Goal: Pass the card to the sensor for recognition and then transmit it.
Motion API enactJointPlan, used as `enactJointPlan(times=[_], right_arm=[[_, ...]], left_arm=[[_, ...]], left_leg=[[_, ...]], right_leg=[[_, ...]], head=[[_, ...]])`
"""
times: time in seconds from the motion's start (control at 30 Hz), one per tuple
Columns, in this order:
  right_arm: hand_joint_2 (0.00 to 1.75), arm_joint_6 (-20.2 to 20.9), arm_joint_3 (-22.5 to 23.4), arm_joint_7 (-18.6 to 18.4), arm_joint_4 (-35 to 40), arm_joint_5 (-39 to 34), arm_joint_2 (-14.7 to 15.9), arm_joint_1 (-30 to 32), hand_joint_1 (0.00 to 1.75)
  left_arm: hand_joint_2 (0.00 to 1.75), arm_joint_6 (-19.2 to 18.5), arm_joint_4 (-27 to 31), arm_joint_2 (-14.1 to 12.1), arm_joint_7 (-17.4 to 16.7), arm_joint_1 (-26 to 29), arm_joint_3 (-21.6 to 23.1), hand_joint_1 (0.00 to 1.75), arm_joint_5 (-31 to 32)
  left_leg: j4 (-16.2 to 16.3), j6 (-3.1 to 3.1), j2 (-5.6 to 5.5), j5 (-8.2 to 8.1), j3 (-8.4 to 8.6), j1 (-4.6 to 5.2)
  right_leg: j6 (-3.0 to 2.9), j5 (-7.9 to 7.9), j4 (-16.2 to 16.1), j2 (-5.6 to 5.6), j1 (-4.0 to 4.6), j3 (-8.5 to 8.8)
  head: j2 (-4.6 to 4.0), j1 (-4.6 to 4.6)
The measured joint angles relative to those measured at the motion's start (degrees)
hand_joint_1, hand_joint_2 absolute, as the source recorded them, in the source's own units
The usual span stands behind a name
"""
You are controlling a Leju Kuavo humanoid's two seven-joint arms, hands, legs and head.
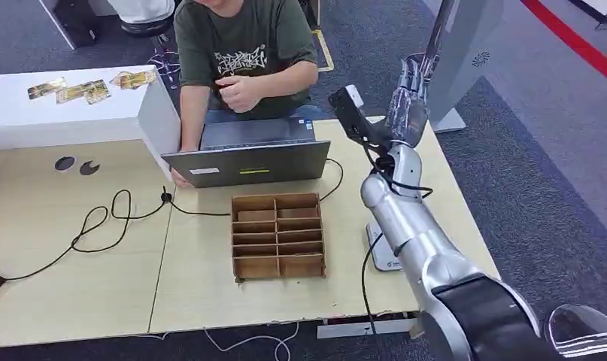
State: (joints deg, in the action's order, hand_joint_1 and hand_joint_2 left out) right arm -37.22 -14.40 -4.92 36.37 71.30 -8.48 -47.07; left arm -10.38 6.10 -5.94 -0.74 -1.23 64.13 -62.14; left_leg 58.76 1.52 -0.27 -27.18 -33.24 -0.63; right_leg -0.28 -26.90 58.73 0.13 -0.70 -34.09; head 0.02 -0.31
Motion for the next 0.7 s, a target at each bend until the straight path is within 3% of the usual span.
enactJointPlan(times=[0.4, 0.7], right_arm=[[1.75, 0.00, 2.97, 3.52, 11.17, -5.01, 0.00, 11.04, 0.00], [1.75, 0.00, 2.90, 3.48, 21.35, -5.49, 0.00, 21.47, 0.00]], left_arm=[[0.00, 0.59, 0.00, 1.22, 0.87, 0.70, -0.04, 0.00, -2.86], [0.00, 0.63, -0.17, 2.32, 1.90, 1.25, -0.79, 0.00, -4.48]], left_leg=[[0.00, 0.01, -0.02, -0.02, -0.01, 0.00], [-0.01, 0.00, -0.01, -0.04, -0.05, 0.00]], right_leg=[[0.01, -0.01, 0.00, -0.01, 0.00, 0.00], [0.01, -0.02, -0.01, -0.01, 0.00, -0.05]], head=[[-0.02, 0.00], [0.00, -0.02]])
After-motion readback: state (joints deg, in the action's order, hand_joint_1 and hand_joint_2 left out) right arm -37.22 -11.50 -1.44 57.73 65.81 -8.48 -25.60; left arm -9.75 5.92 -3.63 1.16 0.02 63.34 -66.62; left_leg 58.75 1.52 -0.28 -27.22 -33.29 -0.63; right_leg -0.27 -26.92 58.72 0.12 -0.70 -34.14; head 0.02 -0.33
